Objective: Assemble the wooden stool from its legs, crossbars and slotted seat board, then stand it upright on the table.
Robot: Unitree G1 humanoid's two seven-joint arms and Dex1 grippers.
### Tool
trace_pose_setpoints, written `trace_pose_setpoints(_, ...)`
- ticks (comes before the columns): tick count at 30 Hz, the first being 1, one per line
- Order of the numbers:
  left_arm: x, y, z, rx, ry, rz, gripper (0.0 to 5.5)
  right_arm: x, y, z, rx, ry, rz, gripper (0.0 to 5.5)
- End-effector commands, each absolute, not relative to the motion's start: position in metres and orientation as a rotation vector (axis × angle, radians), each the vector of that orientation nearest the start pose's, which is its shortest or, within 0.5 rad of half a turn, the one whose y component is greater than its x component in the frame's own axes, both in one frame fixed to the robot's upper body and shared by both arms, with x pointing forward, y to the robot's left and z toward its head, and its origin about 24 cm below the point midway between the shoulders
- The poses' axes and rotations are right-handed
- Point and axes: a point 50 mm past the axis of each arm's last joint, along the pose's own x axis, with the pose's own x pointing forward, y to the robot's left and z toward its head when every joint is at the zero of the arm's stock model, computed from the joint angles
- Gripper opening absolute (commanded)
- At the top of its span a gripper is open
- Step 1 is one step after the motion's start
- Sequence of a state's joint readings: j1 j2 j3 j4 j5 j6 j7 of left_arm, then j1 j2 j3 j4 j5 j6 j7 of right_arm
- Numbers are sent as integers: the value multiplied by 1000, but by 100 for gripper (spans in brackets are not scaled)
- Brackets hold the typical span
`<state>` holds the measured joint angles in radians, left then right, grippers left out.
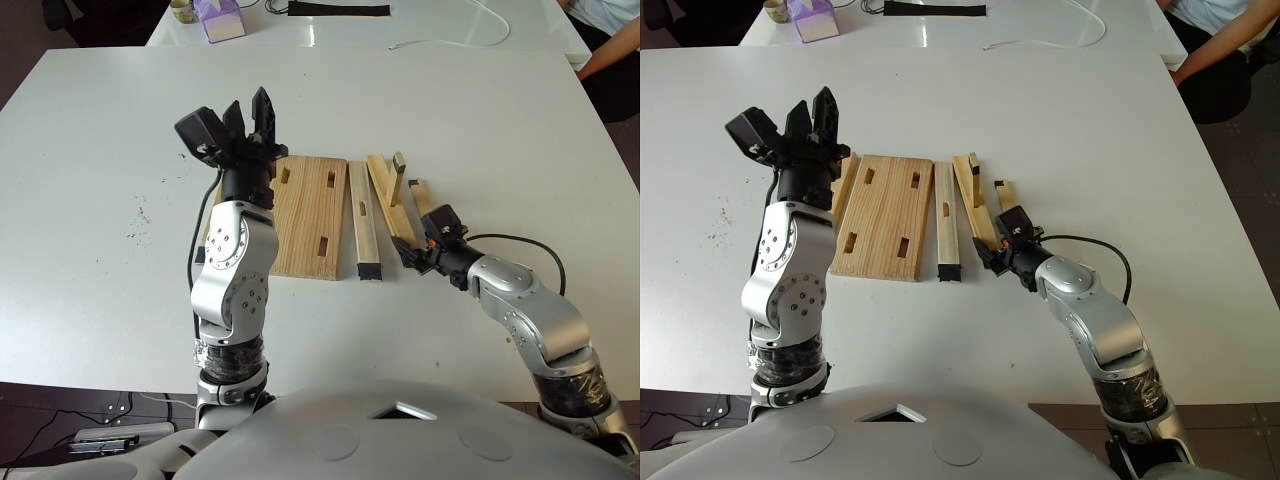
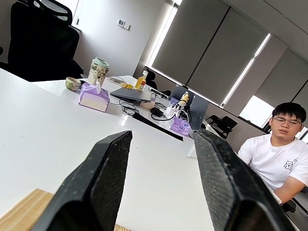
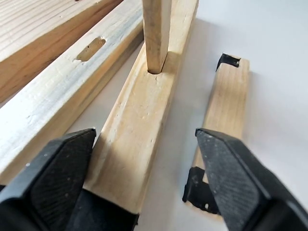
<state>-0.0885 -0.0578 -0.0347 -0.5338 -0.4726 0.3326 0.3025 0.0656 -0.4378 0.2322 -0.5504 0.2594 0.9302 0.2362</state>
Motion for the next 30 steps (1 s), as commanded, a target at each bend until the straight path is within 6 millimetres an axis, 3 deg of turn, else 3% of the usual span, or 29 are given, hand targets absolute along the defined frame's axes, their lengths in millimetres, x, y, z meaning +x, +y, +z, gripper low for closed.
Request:
trace_pose_setpoints(1,245,121,143,-583,-177,52,236,199,-141,48,-228,620,537,381)
trace_pose_setpoints(11,240,124,138,-585,-167,80,236,189,-131,38,-268,667,539,381)
trace_pose_setpoints(19,244,130,141,-567,-182,82,236,189,-129,33,-282,701,490,287)
trace_pose_setpoints(25,237,150,140,-540,-194,164,236,198,-132,42,-274,652,458,218)
trace_pose_setpoints(30,236,169,142,-527,-211,197,236,220,-128,64,-137,533,447,212)
